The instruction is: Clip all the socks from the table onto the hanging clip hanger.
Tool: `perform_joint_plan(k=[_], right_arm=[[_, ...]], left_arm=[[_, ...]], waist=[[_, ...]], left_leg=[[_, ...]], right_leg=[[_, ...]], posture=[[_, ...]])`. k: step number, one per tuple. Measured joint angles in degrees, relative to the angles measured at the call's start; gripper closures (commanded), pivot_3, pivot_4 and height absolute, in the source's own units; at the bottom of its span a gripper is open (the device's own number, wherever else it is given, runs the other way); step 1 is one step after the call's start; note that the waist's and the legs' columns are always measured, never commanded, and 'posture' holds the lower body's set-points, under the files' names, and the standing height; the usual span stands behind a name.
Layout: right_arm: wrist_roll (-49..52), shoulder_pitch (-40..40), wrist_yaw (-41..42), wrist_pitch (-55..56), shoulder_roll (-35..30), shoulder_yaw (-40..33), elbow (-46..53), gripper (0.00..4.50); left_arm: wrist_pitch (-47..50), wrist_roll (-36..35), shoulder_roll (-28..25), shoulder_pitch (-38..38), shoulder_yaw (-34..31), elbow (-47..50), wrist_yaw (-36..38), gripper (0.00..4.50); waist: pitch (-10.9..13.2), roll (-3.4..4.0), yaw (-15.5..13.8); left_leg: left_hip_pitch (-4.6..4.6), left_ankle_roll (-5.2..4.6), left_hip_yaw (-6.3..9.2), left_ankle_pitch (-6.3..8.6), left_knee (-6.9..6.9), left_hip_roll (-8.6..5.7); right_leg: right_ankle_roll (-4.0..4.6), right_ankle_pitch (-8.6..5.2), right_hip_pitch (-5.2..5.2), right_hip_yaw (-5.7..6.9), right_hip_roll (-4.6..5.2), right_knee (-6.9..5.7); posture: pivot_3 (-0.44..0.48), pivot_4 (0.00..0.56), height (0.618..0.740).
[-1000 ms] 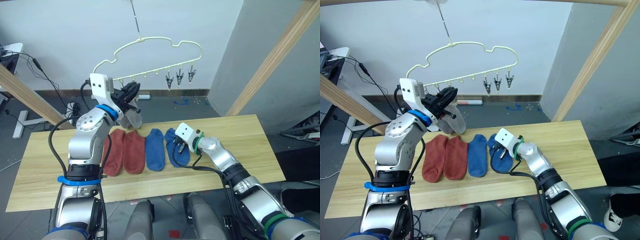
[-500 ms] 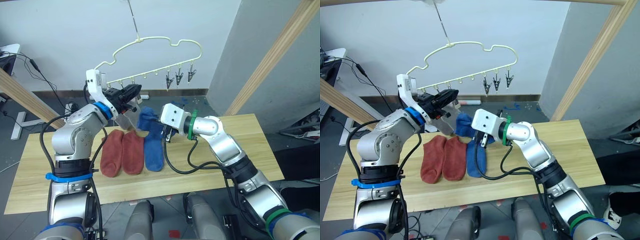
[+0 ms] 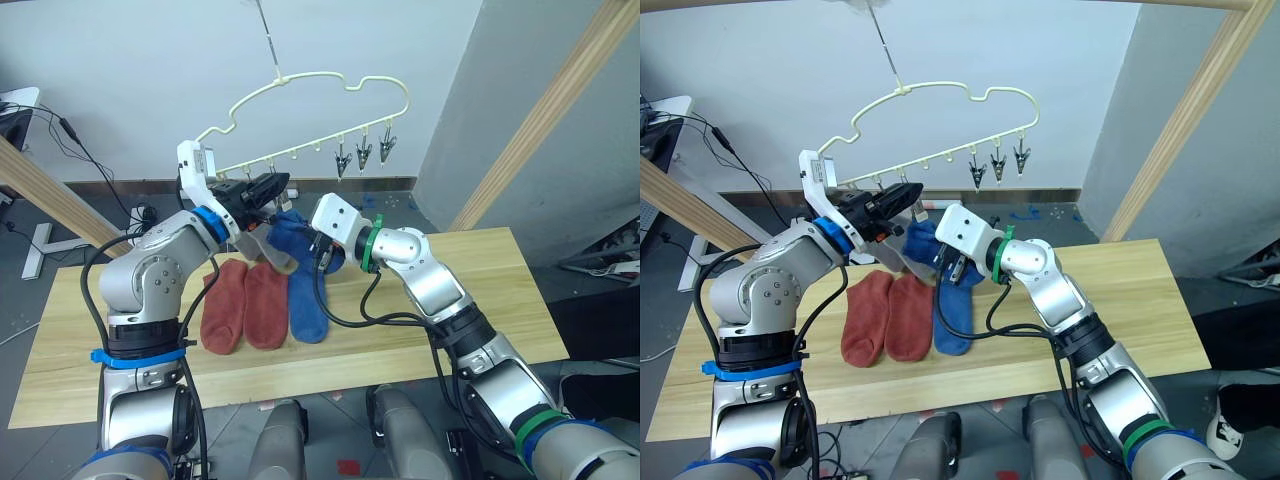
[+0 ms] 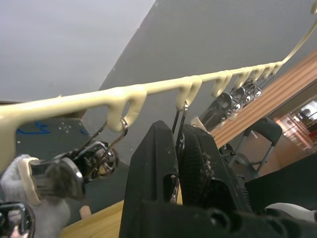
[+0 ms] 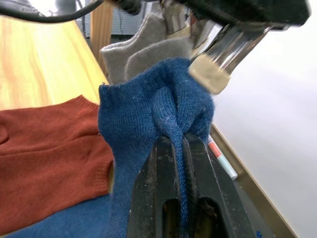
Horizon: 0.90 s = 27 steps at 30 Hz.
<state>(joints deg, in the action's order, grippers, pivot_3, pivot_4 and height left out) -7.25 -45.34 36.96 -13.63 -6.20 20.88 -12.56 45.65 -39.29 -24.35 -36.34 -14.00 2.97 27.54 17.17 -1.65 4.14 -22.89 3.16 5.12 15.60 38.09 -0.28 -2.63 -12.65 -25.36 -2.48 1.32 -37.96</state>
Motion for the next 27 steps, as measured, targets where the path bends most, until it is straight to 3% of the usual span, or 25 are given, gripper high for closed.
perform_joint_plan(k=[27], right_arm=[[1.7, 2.3, -1.0, -3.6, 1.3, -1.7, 2.0, 4.5]], left_arm=[[0.1, -0.8, 1.9, 0.8, -1.7, 1.1, -3.2, 4.38]], waist=[[0.0, 0.0, 0.0]], left_leg=[[0.0, 0.0, -0.01, 0.0, 0.0, 0.0]], right_leg=[[0.0, 0.0, 0.0, -0.01, 0.0, -0.01]], posture=[[-0.058, 0.287, 0.74]])
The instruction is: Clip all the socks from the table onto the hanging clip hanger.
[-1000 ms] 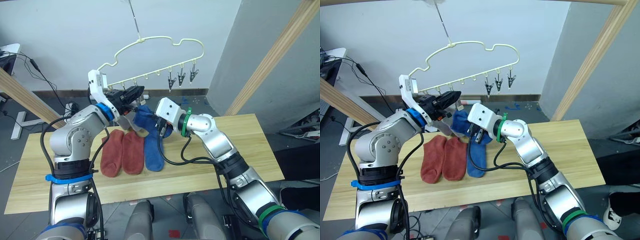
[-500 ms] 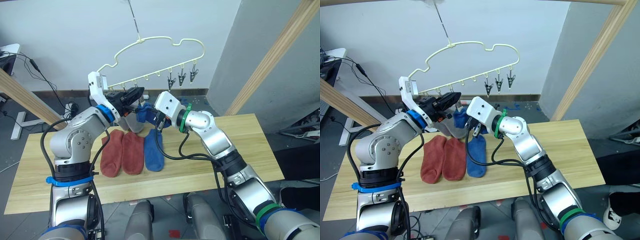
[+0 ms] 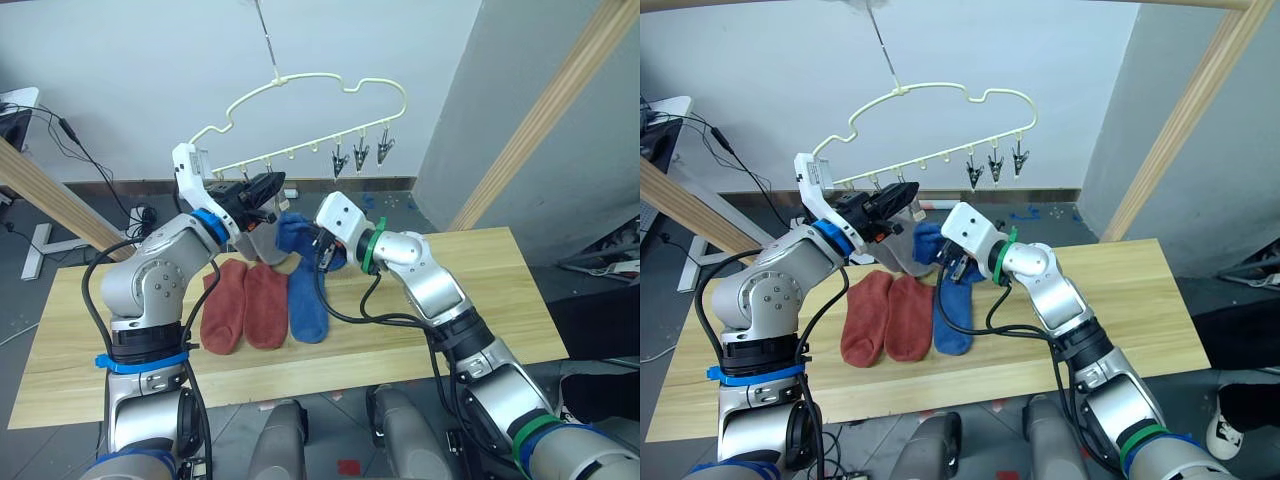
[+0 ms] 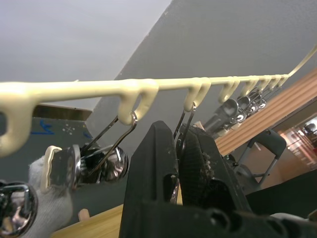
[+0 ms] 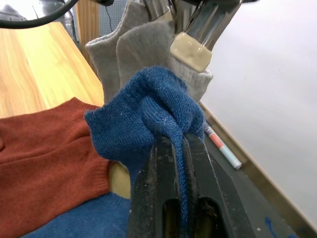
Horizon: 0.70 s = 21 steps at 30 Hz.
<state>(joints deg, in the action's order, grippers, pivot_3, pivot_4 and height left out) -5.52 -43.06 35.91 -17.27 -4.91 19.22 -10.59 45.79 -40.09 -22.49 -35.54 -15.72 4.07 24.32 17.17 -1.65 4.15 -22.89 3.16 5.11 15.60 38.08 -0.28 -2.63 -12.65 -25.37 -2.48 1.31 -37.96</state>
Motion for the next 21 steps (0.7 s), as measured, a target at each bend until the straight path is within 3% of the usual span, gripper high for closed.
perform_joint_plan(k=[21], right_arm=[[2.8, -0.9, -5.3, -4.8, 5.4, -3.5, 0.1, 4.5]], left_arm=[[0.2, -0.7, 0.0, 0.3, -0.5, 0.0, -0.7, 4.38]], waist=[[0.0, 0.0, 0.0]], left_leg=[[-0.01, 0.0, 0.01, 0.0, -0.01, 0.0]], right_leg=[[0.0, 0.0, 0.0, 0.01, 0.0, 0.01]], posture=[[-0.052, 0.285, 0.74]])
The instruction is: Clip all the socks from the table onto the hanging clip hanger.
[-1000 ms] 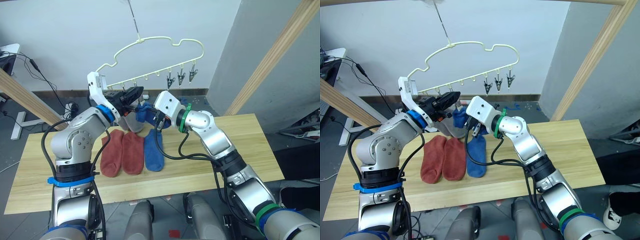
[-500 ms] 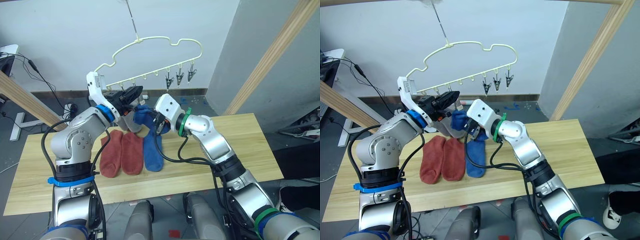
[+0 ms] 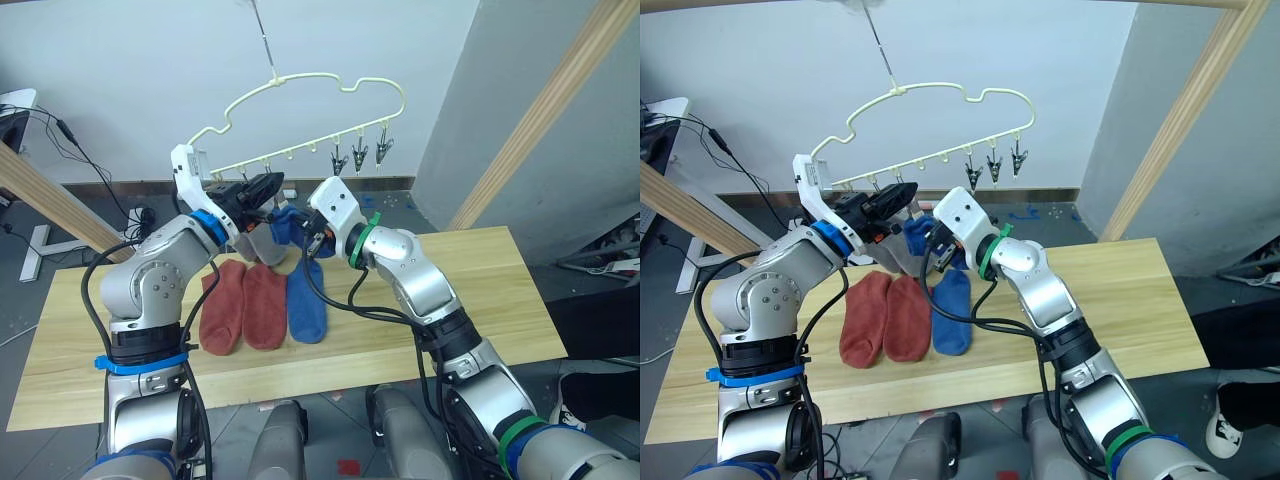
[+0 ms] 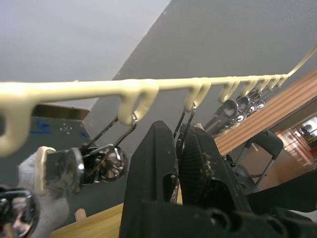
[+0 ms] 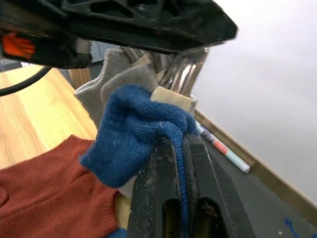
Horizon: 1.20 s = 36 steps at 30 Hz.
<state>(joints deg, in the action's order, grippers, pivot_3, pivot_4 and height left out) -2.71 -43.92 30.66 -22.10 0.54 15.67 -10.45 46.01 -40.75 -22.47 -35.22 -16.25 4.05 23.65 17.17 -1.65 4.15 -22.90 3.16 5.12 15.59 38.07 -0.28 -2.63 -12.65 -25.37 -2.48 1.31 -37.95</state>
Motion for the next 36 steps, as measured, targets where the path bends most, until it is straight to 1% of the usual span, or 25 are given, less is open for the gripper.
perform_joint_plan(k=[11, 15, 22, 30, 36], right_arm=[[3.2, 0.0, -1.5, -2.9, 2.0, -2.3, -0.6, 4.5], [4.0, 0.0, -1.5, -4.2, 2.1, -2.1, -0.5, 4.5], [4.1, 0.0, -1.6, -6.1, 1.9, -1.1, -0.5, 4.5], [7.0, 0.1, -2.2, -8.3, 2.6, -2.9, 0.4, 4.5], [9.6, 0.1, -4.0, -10.5, 4.8, -5.1, 0.9, 4.5]], left_arm=[[1.2, -2.2, 0.4, 0.4, -1.3, 0.2, -1.5, 4.38], [1.7, -3.4, 1.3, 0.4, -2.0, 0.2, -2.4, 4.38], [2.4, -4.5, 0.9, 0.4, -2.2, 0.2, -3.0, 4.38], [2.3, -4.7, 0.8, 1.0, -2.2, 1.0, -3.2, 4.38], [2.4, -5.2, 0.8, 1.2, -2.2, 1.4, -3.3, 4.38]], waist=[[0.0, 0.0, 0.0], [0.0, 0.0, 0.0], [0.0, 0.0, 0.0], [0.0, 0.0, 0.0], [0.0, 0.0, 0.0]], left_leg=[[0.0, 0.0, 0.0, 0.0, -0.01, 0.0], [0.0, 0.0, -0.01, 0.0, -0.01, 0.0], [0.0, 0.0, -0.01, 0.0, -0.01, 0.0], [0.0, 0.0, 0.0, 0.0, -0.01, 0.0], [0.0, -0.01, 0.0, 0.0, -0.01, 0.0]], right_leg=[[0.0, 0.0, 0.0, 0.0, 0.0, 0.0], [0.0, 0.0, 0.0, 0.0, 0.0, 0.0], [0.0, 0.0, -0.01, 0.0, 0.0, 0.0], [0.0, 0.0, -0.01, 0.0, 0.0, 0.0], [0.0, 0.0, -0.01, 0.0, 0.0, 0.0]], posture=[[-0.052, 0.284, 0.74], [-0.054, 0.284, 0.74], [-0.05, 0.285, 0.74], [-0.05, 0.285, 0.74], [-0.051, 0.286, 0.74]])
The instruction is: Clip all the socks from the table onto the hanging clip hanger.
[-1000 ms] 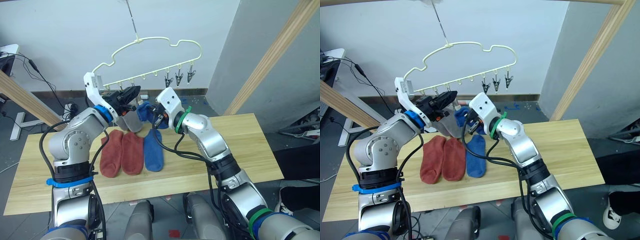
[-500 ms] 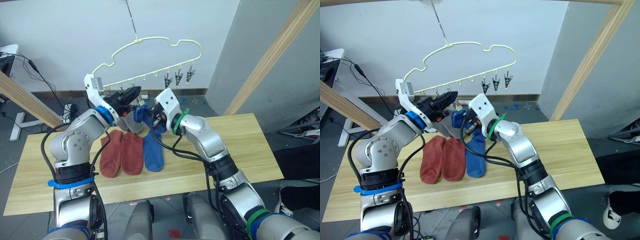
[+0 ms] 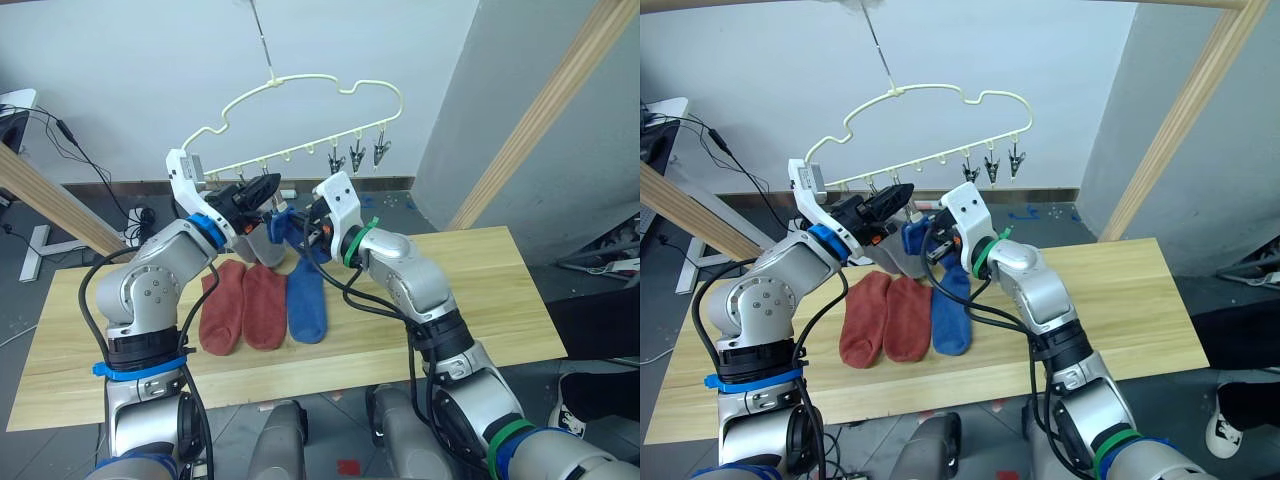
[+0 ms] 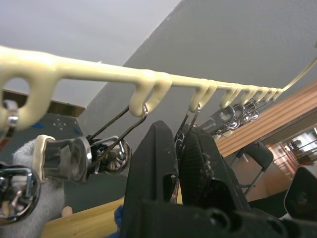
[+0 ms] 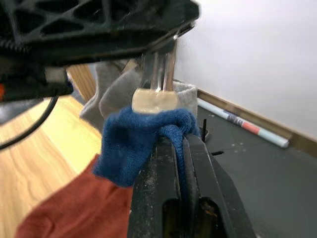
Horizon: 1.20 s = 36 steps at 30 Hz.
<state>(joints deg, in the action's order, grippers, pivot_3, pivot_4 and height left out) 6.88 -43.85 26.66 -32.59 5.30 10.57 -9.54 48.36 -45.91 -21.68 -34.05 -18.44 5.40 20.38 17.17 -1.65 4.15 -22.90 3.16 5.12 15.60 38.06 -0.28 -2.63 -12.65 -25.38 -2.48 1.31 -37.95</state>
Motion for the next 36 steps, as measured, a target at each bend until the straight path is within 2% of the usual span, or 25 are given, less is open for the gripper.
perform_joint_plan(k=[7, 8, 9, 14, 25, 31, 36], right_arm=[[1.1, -0.2, -0.8, -1.1, 0.4, -0.4, 0.0, 4.5], [1.1, -0.3, -0.9, -1.2, 0.4, -0.4, 0.0, 4.5], [1.2, -0.5, -0.9, -1.4, 0.4, -0.4, 0.0, 4.5], [1.6, -1.4, -1.0, -1.5, 0.6, -0.4, 0.0, 4.5], [1.0, -1.8, -0.4, -0.4, -0.9, 0.8, 0.1, 4.5], [-1.9, -0.8, 1.6, 4.5, -5.2, 5.0, 0.2, 4.5], [-3.5, -0.1, 2.2, 7.3, -6.1, 6.8, 0.2, 4.5]], left_arm=[[0.4, -1.0, 0.0, 0.4, 0.0, 0.4, -0.2, 4.38], [0.5, -1.1, 0.0, 0.8, 0.0, 1.0, -0.3, 3.68], [0.6, -1.2, 0.0, 0.9, -0.1, 1.0, -0.5, 3.58], [1.5, -1.3, -0.1, 2.0, 0.4, 0.9, -0.9, 2.06], [2.9, -3.3, -1.2, 2.3, 0.2, 1.5, -0.3, 2.06], [3.7, -3.4, -4.8, 5.7, 0.5, 4.7, 1.6, 2.06], [3.7, -3.1, -6.6, 7.6, 1.9, 6.8, 3.4, 2.06]], waist=[[0.0, 0.0, 0.0], [0.0, 0.0, 0.0], [0.0, 0.0, 0.0], [0.0, 0.0, 0.1], [0.0, 0.0, 0.1], [0.0, 0.0, 0.4], [0.0, 0.01, 0.5]], left_leg=[[0.0, 0.0, -0.01, 0.0, -0.03, 0.0], [0.0, 0.0, -0.02, 0.0, -0.03, 0.0], [0.0, 0.0, -0.01, 0.0, -0.03, 0.01], [-0.01, -0.01, -0.02, 0.0, -0.03, 0.01], [-0.03, 0.0, -0.01, 0.0, -0.05, 0.01], [-0.03, 0.0, -0.03, 0.0, -0.09, 0.02], [-0.03, 0.0, -0.03, 0.0, -0.08, 0.01]], right_leg=[[0.0, 0.0, -0.01, 0.0, 0.0, 0.03], [0.0, 0.0, -0.01, -0.01, 0.0, 0.03], [0.0, 0.0, -0.01, 0.0, 0.0, 0.03], [0.0, 0.0, -0.02, -0.01, 0.0, 0.02], [0.0, 0.0, -0.04, 0.0, 0.0, 0.04], [0.0, 0.0, -0.05, -0.01, -0.01, 0.06], [0.0, 0.0, -0.05, -0.02, -0.01, 0.06]], posture=[[-0.051, 0.287, 0.74], [-0.051, 0.287, 0.74], [-0.051, 0.289, 0.74], [-0.05, 0.289, 0.74], [-0.046, 0.288, 0.74], [-0.044, 0.288, 0.74], [-0.042, 0.29, 0.74]])
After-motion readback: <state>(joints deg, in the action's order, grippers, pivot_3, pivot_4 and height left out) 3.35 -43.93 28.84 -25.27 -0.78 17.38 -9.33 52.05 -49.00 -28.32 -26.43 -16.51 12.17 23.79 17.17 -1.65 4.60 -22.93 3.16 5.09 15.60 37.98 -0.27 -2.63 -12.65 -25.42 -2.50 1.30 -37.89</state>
